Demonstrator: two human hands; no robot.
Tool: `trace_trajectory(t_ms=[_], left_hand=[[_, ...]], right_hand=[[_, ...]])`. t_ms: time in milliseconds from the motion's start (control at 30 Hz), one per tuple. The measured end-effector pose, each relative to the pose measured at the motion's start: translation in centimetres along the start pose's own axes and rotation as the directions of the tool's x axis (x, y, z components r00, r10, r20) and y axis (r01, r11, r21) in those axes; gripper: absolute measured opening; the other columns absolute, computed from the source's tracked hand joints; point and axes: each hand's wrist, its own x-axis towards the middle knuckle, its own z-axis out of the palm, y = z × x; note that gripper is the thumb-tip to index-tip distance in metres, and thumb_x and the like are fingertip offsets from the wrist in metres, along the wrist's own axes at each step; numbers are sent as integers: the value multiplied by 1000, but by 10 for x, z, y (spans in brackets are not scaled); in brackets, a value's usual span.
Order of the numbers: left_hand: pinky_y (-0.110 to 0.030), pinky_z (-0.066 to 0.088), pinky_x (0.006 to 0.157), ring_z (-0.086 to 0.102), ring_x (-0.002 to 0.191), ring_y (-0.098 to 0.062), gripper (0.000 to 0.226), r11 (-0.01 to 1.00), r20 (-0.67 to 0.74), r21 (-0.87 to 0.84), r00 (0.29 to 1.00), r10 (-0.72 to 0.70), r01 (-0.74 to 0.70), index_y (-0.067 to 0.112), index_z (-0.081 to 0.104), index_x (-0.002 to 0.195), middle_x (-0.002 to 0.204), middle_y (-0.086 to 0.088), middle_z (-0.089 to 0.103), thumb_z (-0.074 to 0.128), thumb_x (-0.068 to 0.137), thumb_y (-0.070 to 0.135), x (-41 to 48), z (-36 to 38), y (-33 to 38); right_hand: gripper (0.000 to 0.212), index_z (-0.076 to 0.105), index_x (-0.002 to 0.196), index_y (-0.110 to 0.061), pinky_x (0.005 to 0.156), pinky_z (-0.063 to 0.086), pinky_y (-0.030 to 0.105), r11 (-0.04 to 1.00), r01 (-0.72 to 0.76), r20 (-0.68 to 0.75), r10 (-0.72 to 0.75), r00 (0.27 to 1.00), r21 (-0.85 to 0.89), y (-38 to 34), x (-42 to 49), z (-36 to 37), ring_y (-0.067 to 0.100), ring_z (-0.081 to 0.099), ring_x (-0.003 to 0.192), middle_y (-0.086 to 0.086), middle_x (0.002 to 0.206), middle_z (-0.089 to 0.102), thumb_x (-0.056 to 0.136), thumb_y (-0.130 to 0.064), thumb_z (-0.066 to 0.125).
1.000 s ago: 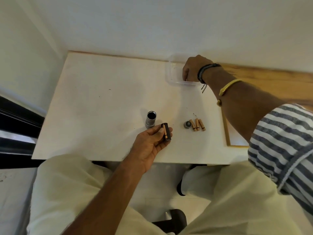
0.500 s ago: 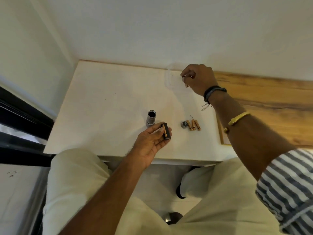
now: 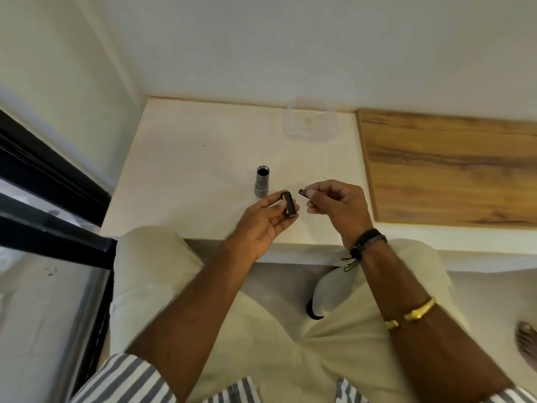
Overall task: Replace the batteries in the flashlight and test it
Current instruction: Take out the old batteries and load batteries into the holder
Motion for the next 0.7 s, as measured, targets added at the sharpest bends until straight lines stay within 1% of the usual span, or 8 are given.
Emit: trace_trajectory(t_ms=[100, 167, 233, 300, 367, 467, 567, 700], left_hand=[[-44, 56, 94, 68, 109, -37, 32, 1000, 38, -11, 999, -17, 18, 2, 57, 128, 117, -29, 67, 49, 98, -6, -2, 2, 0], [-44, 56, 93, 67, 110, -38, 32, 999, 41, -28, 999, -28, 29, 1, 57, 129, 121, -29, 65, 47, 99, -5, -4, 2, -1], [-43, 57, 92, 68, 109, -36, 32, 999, 41, -35, 999, -32, 33, -1, 56, 130, 121, -28, 65, 47, 99, -4, -5, 2, -2], [-43, 56, 94, 67, 111, -35, 33, 999, 54, -24, 998, -29, 30, 1, 56, 131, 123, -27, 65, 48, 100, -2, -5, 1, -2], [-44, 55, 96, 66, 113, -34, 32, 1000, 63, -14, 998, -27, 28, 3, 57, 131, 125, -26, 64, 50, 99, -2, -7, 0, -2], [-43, 55, 95, 66, 114, -33, 31, 1000, 59, 26, 998, -18, 17, 4, 58, 129, 125, -22, 66, 52, 99, 0, -7, -1, -3], [-41, 55, 96, 65, 115, -32, 26, 998, 58, 55, 998, -4, 0, 4, 61, 123, 125, -19, 67, 52, 99, 1, -7, -2, -4], [-41, 56, 95, 67, 114, -30, 22, 997, 71, 74, 997, -2, -3, 6, 66, 114, 120, -19, 69, 52, 98, 0, -8, -1, -5]], right_hand=[[13, 78, 101, -4, 77, 62, 32, 995, -35, 1, 35, 999, 90, -1, -7, -4, 22, 73, 81, 12, 93, 78, 90, -1, 72], [17, 78, 102, -5, 84, 62, 36, 990, -58, 0, 59, 998, 129, -2, -9, -7, 27, 74, 89, 13, 99, 78, 88, 2, 72], [19, 78, 103, -5, 87, 61, 39, 991, -61, 4, 61, 998, 122, -2, -11, -8, 29, 74, 93, 14, 102, 78, 87, 3, 73], [20, 77, 106, -5, 84, 63, 40, 995, -38, 10, 37, 999, 95, -2, -13, -8, 26, 74, 87, 13, 96, 78, 88, 2, 73], [22, 75, 107, -6, 74, 63, 38, 997, -2, -5, 3, 1000, 72, -2, -14, -7, 23, 73, 78, 13, 85, 76, 86, -1, 77], [22, 71, 99, -7, 64, 62, 36, 997, 32, -55, -28, 998, 70, -2, -14, -5, 25, 74, 70, 15, 79, 76, 80, -6, 84], [14, 76, 93, -12, 65, 63, 40, 996, 76, -73, -73, 995, 44, 0, -14, -3, 26, 74, 68, 12, 78, 77, 81, -12, 84], [13, 78, 97, -12, 70, 64, 46, 989, 139, -69, -143, 987, -58, 2, -15, 0, 27, 76, 73, 10, 81, 78, 85, -13, 81]])
